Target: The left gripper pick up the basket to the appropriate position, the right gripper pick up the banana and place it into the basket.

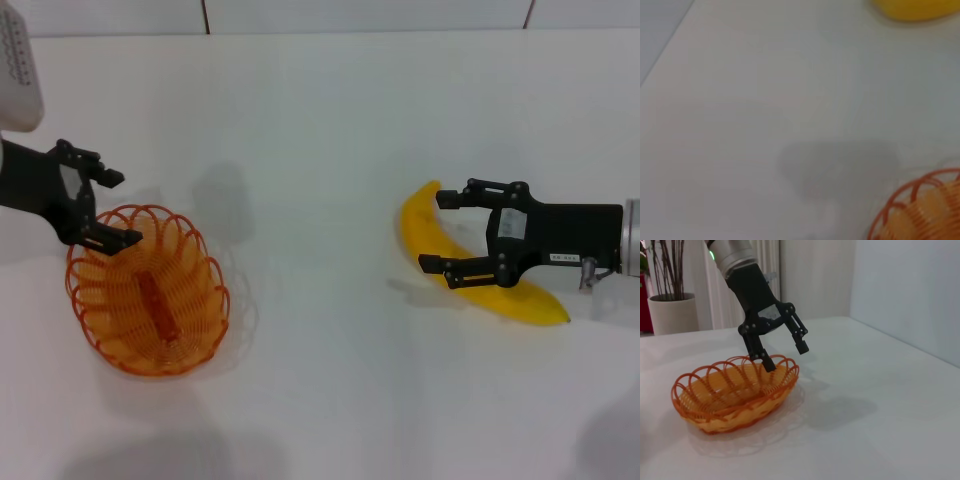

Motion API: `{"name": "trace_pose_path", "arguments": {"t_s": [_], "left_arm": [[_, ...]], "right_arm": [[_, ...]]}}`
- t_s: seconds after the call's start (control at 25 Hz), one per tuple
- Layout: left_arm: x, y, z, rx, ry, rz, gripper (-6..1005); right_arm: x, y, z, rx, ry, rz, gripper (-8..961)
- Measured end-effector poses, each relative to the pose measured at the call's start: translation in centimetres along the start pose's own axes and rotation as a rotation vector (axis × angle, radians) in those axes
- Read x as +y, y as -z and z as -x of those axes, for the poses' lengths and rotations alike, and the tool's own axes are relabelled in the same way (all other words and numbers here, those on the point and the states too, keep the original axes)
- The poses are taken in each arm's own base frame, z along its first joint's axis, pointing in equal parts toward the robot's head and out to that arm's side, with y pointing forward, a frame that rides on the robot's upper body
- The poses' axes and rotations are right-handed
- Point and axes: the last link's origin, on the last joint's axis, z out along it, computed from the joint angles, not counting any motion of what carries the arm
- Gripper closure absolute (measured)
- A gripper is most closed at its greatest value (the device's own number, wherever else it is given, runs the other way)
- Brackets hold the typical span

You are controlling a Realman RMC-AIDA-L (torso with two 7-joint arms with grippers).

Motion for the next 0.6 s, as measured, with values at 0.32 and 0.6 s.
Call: {"name": "trace_pose_path", "arguments": {"t_s": [0.32, 0.6], "left_arm": [[0.1, -0.6, -0.8, 0.022, -0.015, 0.012, 220], [-0.2, -1.6, -0.7, 0.003, 0.032, 0.004, 300]], "right_arm": [[0.0, -0.1, 0.0, 0.002, 0.001, 0.003, 74], [0.0, -0.1, 0.1, -0.001, 0.001, 0.001, 80]]}}
